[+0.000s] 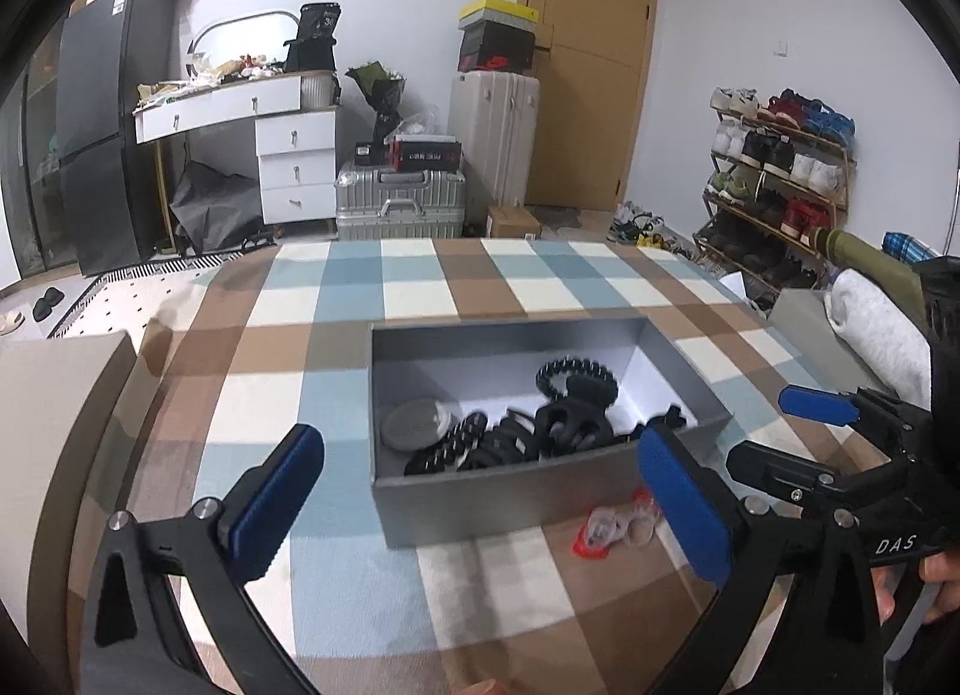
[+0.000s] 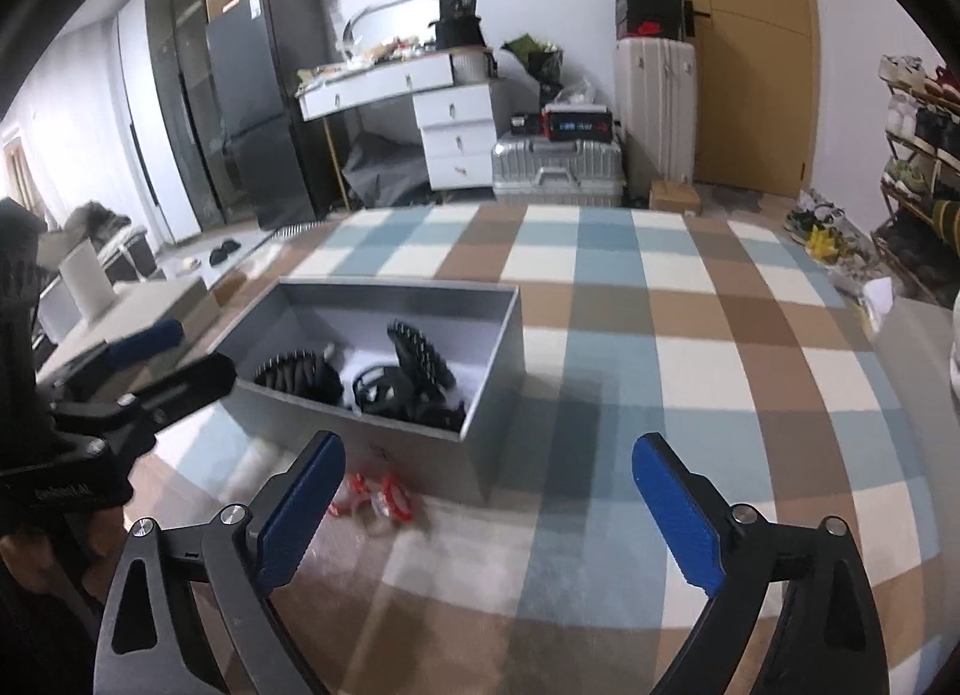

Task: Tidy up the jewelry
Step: 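Open both tools in the grey box and withdraw them toward the red-clear items, then grasp a red-clear ring item with the right tool while the left tool grasps the other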

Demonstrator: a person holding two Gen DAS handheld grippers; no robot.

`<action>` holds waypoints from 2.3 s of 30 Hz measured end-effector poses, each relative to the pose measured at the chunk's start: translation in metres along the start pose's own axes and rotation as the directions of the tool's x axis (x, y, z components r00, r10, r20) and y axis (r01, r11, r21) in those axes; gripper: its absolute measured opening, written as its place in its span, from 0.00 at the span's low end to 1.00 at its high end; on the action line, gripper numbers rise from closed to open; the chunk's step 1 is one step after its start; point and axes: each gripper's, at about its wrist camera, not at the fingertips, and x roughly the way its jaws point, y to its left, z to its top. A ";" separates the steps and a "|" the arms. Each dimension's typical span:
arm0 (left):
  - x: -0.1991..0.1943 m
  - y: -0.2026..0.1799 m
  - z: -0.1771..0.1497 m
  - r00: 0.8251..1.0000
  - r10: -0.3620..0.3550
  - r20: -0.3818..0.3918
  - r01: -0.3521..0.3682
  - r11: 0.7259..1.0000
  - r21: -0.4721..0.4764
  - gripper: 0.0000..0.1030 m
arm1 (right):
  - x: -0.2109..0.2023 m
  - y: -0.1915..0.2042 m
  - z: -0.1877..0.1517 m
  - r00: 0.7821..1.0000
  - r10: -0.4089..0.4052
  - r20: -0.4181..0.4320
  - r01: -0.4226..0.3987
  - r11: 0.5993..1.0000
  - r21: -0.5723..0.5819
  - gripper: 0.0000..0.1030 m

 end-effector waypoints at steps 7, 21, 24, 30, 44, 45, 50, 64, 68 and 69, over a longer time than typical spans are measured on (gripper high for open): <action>0.004 -0.002 -0.007 0.998 -0.019 -0.059 0.019 1.000 0.004 0.99 | 0.009 0.014 -0.013 0.998 -0.005 -0.062 0.000 0.997 -0.079 0.94; 0.003 -0.010 -0.014 0.990 -0.056 -0.129 0.065 0.996 0.064 0.99 | 0.025 0.028 -0.023 0.992 0.001 -0.128 -0.014 0.994 -0.104 0.93; 0.004 -0.005 -0.013 0.989 -0.053 -0.135 0.060 0.997 0.049 0.99 | 0.026 0.030 -0.024 0.991 0.007 -0.133 -0.022 0.993 -0.112 0.91; 0.005 0.005 -0.011 0.986 -0.078 -0.144 0.076 0.997 -0.020 0.99 | 0.033 0.038 -0.027 0.985 0.026 -0.169 -0.051 0.989 -0.141 0.73; 0.009 -0.001 -0.014 0.982 -0.072 -0.173 0.077 0.997 0.024 0.99 | 0.045 0.054 -0.031 0.980 0.039 -0.197 -0.079 0.976 -0.202 0.37; 0.009 -0.001 -0.014 0.982 -0.073 -0.174 0.078 0.997 0.026 0.99 | 0.046 0.054 -0.030 0.980 0.038 -0.194 -0.078 0.977 -0.200 0.33; 0.010 -0.002 -0.015 0.980 -0.078 -0.184 0.084 0.996 0.027 0.99 | 0.043 0.055 -0.030 0.980 0.069 -0.186 -0.107 0.974 -0.198 0.28; 0.018 -0.033 -0.028 0.954 -0.122 -0.275 0.169 0.973 0.154 0.87 | 0.017 0.021 -0.038 0.988 0.063 -0.140 -0.080 0.989 -0.125 0.28; 0.022 -0.031 -0.025 0.952 -0.123 -0.281 0.168 0.976 0.141 0.79 | 0.011 0.016 -0.038 0.990 0.059 -0.125 -0.073 0.991 -0.108 0.28; 0.023 -0.030 -0.025 0.949 -0.131 -0.285 0.175 0.975 0.134 0.77 | 0.011 0.017 -0.038 0.990 0.061 -0.124 -0.075 0.992 -0.106 0.28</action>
